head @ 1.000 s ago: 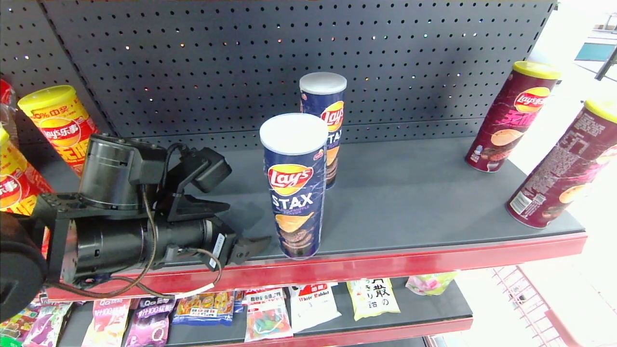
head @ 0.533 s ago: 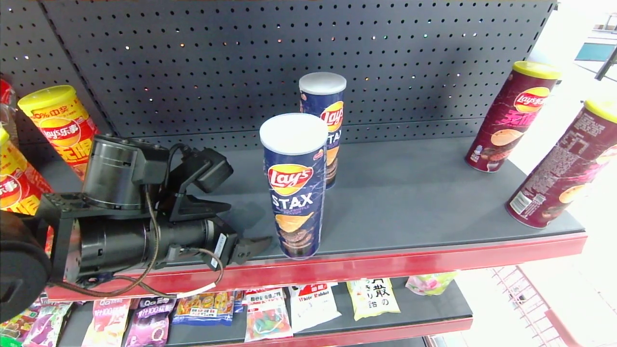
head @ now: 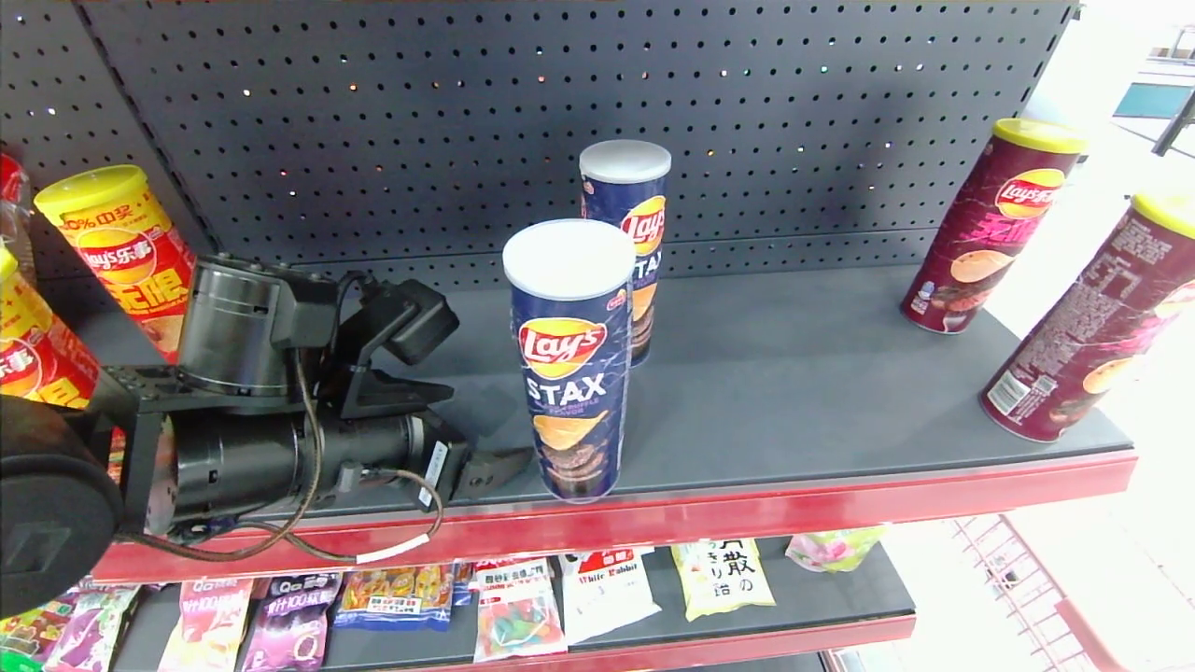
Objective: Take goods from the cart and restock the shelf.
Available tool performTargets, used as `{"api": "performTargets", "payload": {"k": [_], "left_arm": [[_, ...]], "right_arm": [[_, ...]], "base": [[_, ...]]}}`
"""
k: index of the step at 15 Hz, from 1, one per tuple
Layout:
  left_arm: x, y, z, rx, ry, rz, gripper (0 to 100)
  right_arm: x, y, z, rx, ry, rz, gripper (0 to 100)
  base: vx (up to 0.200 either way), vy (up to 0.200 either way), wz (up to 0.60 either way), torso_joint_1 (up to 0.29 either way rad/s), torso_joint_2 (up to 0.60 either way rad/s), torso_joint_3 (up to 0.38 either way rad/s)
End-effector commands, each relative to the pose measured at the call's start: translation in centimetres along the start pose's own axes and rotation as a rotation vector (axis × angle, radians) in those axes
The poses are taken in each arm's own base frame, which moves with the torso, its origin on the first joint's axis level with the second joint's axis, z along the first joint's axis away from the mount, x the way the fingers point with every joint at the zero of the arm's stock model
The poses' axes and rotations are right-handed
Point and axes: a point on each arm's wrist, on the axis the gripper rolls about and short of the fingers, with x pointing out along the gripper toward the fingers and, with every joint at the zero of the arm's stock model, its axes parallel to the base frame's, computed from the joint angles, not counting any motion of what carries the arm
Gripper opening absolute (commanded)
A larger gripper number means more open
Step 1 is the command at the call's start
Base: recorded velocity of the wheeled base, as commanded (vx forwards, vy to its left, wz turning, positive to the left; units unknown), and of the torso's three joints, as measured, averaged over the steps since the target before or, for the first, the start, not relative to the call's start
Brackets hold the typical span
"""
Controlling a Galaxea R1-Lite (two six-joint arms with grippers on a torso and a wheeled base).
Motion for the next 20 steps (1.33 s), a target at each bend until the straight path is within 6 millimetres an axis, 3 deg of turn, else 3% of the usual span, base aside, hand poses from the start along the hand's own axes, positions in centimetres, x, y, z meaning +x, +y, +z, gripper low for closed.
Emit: {"api": "performTargets", "payload": {"k": [1, 12, 13, 20], "left_arm": [[0.06, 0.00, -0.03, 0.000, 0.003, 0.000, 100], [0.24, -0.02, -0.08, 0.000, 0.006, -0.002, 100], [0.20, -0.03, -0.06, 0.000, 0.004, -0.002, 100], [0.95, -0.32, 0.00, 0.006, 0.013, -0.015, 100]], "right_arm": [[0.03, 0.00, -0.01, -0.004, 0.004, 0.003, 100], [0.09, 0.02, 0.02, 0.000, 0.010, -0.003, 100], [0.58, 0.06, 0.15, 0.001, 0.074, -0.036, 100], [-0.02, 0.30, -0.01, 0.016, -0.005, -0.185, 100]], "base": [[0.000, 0.000, 0.00, 0.000, 0.00, 0.000], [0.000, 0.000, 0.00, 0.000, 0.00, 0.000], [0.000, 0.000, 0.00, 0.000, 0.00, 0.000], [0.000, 0.000, 0.00, 0.000, 0.00, 0.000]]}}
